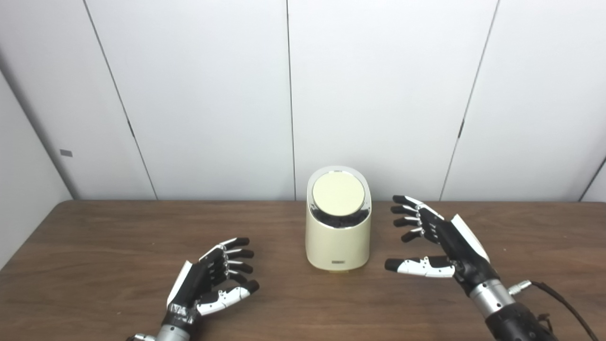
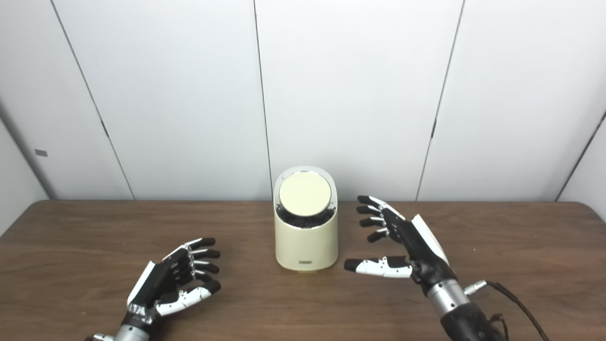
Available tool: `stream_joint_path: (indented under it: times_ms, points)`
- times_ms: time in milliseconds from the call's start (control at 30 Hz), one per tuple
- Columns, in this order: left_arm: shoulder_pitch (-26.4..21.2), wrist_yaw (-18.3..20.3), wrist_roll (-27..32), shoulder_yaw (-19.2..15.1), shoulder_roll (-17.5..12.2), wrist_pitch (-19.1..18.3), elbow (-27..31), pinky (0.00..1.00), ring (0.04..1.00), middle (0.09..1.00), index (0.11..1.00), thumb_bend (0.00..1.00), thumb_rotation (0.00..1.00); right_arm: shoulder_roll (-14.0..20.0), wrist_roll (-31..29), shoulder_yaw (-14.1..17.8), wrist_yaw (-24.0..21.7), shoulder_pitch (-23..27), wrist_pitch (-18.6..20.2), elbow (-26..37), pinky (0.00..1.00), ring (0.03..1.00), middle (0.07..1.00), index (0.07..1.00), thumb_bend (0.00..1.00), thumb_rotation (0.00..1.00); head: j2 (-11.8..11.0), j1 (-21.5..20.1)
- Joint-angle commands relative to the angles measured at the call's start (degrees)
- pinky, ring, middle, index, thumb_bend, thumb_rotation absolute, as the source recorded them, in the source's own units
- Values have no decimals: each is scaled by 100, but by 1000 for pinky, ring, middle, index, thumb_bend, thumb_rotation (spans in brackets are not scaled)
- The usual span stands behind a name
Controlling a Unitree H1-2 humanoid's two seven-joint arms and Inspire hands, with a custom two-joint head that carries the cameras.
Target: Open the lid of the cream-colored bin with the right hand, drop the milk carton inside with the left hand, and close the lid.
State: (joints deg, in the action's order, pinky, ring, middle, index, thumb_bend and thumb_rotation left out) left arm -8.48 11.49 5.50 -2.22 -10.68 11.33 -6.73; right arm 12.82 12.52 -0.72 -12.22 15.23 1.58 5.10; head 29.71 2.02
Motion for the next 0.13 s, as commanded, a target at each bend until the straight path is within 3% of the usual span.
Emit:
stream_joint_path:
  times_ms: [0,100]
  points:
    - [-221,38,149,-34,-50,150,212,536,624,726,818,724,121,91,-130,45,85,92,-240,144,662,789,856,902,743,322,1,8]
    - [-257,160,247,0,-53,193,181,536,647,737,818,747,184,117,-190,46,102,17,-352,29,689,813,867,906,769,314,1,0]
